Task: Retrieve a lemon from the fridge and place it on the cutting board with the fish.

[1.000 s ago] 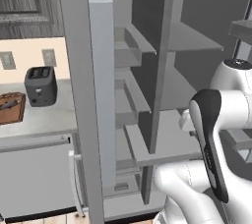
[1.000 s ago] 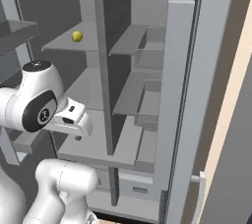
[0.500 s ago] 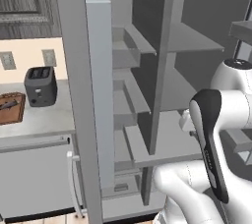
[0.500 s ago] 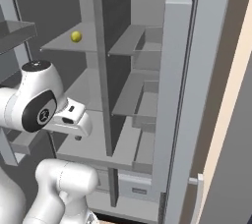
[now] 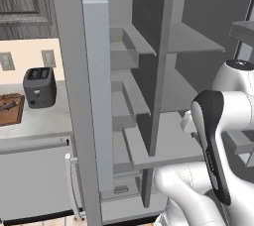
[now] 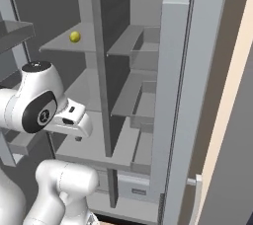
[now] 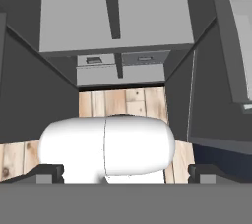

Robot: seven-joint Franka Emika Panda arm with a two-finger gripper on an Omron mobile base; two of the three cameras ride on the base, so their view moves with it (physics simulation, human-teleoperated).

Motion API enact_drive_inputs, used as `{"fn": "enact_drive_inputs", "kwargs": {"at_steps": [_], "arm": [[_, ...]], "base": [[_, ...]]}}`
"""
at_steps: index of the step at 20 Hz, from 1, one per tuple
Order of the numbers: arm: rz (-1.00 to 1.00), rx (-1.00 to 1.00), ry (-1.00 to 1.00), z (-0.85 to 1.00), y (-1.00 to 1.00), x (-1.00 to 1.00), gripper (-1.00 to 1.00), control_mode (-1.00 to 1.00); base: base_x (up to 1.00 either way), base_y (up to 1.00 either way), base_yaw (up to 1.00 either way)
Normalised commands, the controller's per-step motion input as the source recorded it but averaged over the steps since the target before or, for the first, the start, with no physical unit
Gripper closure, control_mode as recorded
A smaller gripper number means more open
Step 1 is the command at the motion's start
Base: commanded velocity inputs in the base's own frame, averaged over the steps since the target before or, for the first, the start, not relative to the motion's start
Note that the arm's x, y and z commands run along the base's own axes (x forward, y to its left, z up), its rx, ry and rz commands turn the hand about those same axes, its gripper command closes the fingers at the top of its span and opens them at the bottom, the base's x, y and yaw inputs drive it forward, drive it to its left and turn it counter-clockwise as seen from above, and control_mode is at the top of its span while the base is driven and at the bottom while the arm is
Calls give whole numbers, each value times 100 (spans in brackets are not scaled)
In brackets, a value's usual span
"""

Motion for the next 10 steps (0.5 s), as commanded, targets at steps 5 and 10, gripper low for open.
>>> {"fn": "enact_drive_inputs", "kwargs": {"at_steps": [5,10], "arm": [[0,0,0,0,0,0,-100,100],[0,0,0,0,0,0,-100,100]], "base": [[47,-1,0],[67,-7,4]]}}
